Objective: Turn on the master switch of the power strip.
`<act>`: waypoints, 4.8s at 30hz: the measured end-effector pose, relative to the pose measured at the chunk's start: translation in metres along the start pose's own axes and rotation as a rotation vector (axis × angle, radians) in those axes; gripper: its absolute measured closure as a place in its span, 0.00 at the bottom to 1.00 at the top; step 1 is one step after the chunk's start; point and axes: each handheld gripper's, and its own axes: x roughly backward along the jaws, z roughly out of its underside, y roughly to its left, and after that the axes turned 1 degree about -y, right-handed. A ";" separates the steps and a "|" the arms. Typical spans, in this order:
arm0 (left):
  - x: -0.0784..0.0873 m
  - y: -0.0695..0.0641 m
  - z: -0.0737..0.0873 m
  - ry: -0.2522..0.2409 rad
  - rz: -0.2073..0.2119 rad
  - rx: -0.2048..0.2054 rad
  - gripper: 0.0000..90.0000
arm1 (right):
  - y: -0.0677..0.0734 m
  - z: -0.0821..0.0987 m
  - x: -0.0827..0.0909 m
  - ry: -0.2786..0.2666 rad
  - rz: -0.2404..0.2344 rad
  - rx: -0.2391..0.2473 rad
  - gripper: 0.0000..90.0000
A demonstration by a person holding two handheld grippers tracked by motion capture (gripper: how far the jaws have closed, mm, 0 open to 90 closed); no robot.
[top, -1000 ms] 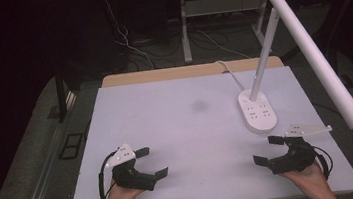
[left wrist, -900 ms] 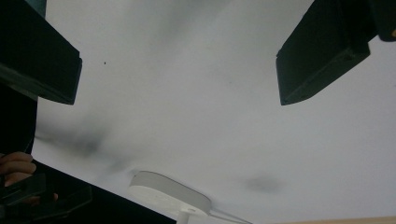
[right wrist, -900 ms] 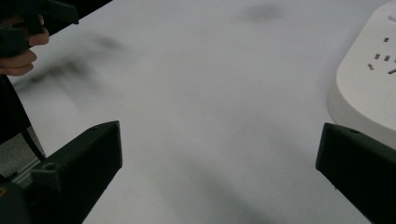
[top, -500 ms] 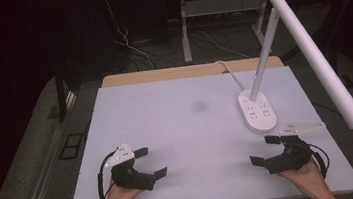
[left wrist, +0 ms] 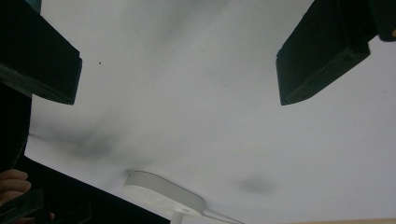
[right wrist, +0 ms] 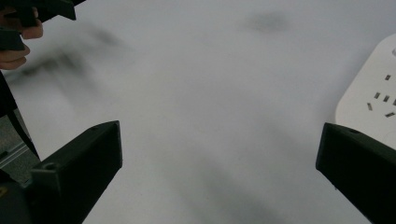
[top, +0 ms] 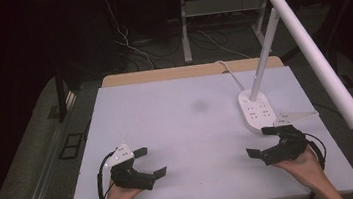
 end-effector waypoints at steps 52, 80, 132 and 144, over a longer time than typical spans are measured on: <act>0.004 0.002 0.000 -0.011 -0.011 0.009 0.00 | -0.020 -0.070 -0.018 0.132 0.087 0.102 0.00; 0.004 0.002 0.000 -0.012 -0.010 0.009 0.00 | -0.028 -0.100 -0.040 0.233 0.142 0.152 0.00; 0.005 0.003 0.000 -0.008 -0.007 0.003 0.00 | -0.063 -0.140 -0.094 0.449 0.370 0.207 0.81; 0.005 0.004 0.000 -0.006 -0.007 0.002 0.00 | -0.071 -0.137 -0.111 0.484 0.453 0.244 0.99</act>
